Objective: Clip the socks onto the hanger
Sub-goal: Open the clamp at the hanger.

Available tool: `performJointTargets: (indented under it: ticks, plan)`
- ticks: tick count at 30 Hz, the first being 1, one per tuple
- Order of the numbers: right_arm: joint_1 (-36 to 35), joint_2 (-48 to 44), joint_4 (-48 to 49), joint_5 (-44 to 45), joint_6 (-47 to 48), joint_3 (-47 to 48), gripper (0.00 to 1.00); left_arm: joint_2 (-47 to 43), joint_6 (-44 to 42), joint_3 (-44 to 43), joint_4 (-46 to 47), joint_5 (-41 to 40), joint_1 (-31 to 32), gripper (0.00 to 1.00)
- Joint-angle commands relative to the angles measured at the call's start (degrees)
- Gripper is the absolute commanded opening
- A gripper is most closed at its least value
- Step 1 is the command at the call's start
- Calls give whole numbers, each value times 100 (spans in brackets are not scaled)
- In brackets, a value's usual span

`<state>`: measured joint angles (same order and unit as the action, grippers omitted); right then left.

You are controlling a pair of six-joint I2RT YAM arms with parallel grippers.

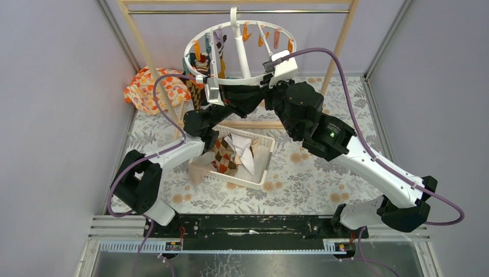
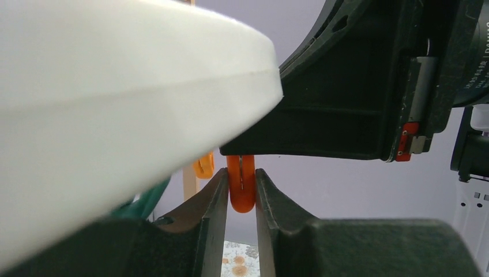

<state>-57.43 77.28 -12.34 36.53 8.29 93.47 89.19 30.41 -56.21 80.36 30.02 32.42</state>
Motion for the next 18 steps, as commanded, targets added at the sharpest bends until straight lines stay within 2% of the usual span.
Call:
performJointTargets:
  ticks: [1, 6, 10, 14, 18]
  plan:
    - [12, -119, 272, 115, -186, 286, 0, -127, -23, 62, 290, 68, 9, 32]
    - [12, -175, 199, 42, -247, 281, 0, -428, -56, 265, 54, 210, 7, 49]
    - [12, -212, 162, 21, -290, 247, 0, -869, -192, 504, -669, 163, -14, 66]
    - [17, -230, 109, -49, -361, 216, 0, -1357, -150, 1010, -973, 80, -48, 76]
    - [21, -297, -124, -142, -507, 232, 0, -1822, -225, 1518, -1752, -178, -43, 86]
